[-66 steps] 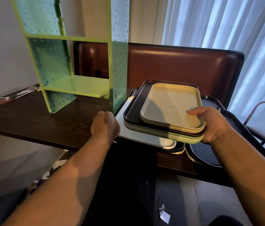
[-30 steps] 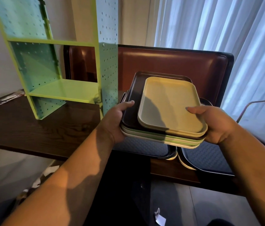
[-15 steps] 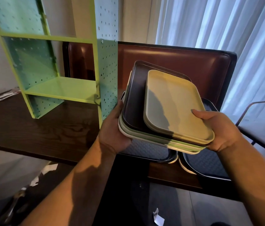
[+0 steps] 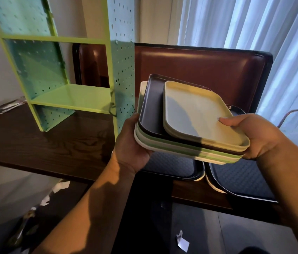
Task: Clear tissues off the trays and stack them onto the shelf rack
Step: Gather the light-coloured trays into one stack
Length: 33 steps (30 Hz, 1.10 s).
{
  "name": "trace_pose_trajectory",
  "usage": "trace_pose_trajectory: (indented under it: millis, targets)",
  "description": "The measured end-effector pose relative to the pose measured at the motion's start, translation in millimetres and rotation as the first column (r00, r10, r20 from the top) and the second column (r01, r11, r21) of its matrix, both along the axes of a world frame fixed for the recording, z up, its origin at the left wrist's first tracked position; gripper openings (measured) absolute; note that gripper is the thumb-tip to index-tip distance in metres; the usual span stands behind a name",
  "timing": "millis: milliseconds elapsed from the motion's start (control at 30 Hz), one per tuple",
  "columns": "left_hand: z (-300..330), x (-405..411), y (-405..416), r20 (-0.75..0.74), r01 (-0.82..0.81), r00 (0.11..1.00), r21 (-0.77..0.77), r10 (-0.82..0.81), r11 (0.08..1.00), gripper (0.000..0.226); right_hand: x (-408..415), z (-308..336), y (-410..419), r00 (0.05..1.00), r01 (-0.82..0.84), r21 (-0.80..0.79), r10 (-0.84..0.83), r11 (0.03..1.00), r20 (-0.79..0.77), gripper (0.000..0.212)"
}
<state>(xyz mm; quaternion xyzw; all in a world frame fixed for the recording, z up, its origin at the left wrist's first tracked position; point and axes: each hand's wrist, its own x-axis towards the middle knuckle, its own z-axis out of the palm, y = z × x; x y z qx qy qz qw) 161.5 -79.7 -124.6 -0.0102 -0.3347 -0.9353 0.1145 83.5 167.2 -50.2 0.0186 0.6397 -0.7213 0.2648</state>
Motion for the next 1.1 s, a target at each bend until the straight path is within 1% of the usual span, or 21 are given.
trace_pose_trajectory:
  millis: [67, 133, 233, 300, 367, 467, 533, 633, 700, 800, 900, 1033, 1067, 1100]
  targets:
    - [-2, -2, -2, 0.009, -0.026, 1.0, 0.028, 0.026, 0.999, 0.032, -1, 2, 0, 1.0, -0.001, 0.019, 0.001, 1.0, 0.004, 0.019]
    - [-3, -3, -4, 0.013, -0.015, 1.0, 0.018, 0.015, 1.0, 0.032, -1, 2, 0, 1.0, 0.01, 0.026, -0.01, 1.0, 0.007, 0.018]
    - [-8, -2, -5, 0.01, 0.029, 1.0, -0.037, -0.028, 0.999, 0.034, -2, -3, 0, 1.0, 0.008, 0.008, -0.008, 1.0, 0.006, 0.022]
    - [-10, -1, -5, -0.019, 0.026, 0.999, -0.082, -0.028, 0.996, 0.039, -3, -8, 2, 1.0, 0.0, -0.002, 0.0, 1.0, 0.004, 0.025]
    - [-10, 1, -6, -0.045, 0.035, 0.998, -0.102, -0.04, 0.994, 0.041, -3, -12, 5, 1.0, -0.009, -0.035, 0.009, 0.999, -0.004, 0.026]
    - [-9, 3, -12, -0.053, 0.032, 0.998, -0.129, -0.039, 0.991, 0.034, -3, -18, 10, 1.0, 0.009, -0.091, -0.009, 0.996, -0.002, 0.024]
    - [-8, 2, -12, -0.044, 0.034, 0.998, -0.136, -0.04, 0.99, 0.039, -2, -21, 11, 1.0, 0.023, -0.111, -0.025, 0.993, -0.016, 0.022]
    - [-7, 1, -9, -0.02, 0.038, 0.999, -0.11, -0.041, 0.993, 0.04, 0, -23, 10, 1.0, 0.023, -0.127, -0.026, 0.992, -0.018, 0.022]
    - [-3, 2, -5, -0.041, 0.057, 0.997, -0.087, -0.06, 0.995, 0.039, 1, -23, 10, 1.0, 0.018, -0.138, -0.02, 0.99, -0.015, 0.022]
    - [1, 4, 3, -0.07, 0.079, 0.994, -0.079, -0.084, 0.994, 0.045, 3, -22, 11, 1.0, 0.02, -0.152, -0.022, 0.988, -0.015, 0.022]
    - [3, 3, 10, -0.092, 0.092, 0.991, -0.083, -0.099, 0.992, 0.043, 6, -22, 10, 1.0, 0.014, -0.155, -0.016, 0.988, -0.012, 0.024]
    - [7, 6, 8, -0.07, 0.156, 0.985, -0.052, -0.16, 0.986, 0.039, 8, -22, 11, 1.0, 0.002, -0.146, -0.002, 0.989, -0.002, 0.025]
    - [10, 9, 5, -0.065, 0.174, 0.982, -0.021, -0.175, 0.985, 0.041, 8, -21, 11, 1.0, 0.002, -0.144, -0.003, 0.99, -0.002, 0.025]
    - [13, 9, 2, -0.051, 0.179, 0.983, 0.002, -0.179, 0.984, 0.05, 7, -20, 11, 1.0, 0.009, -0.134, -0.011, 0.991, -0.01, 0.025]
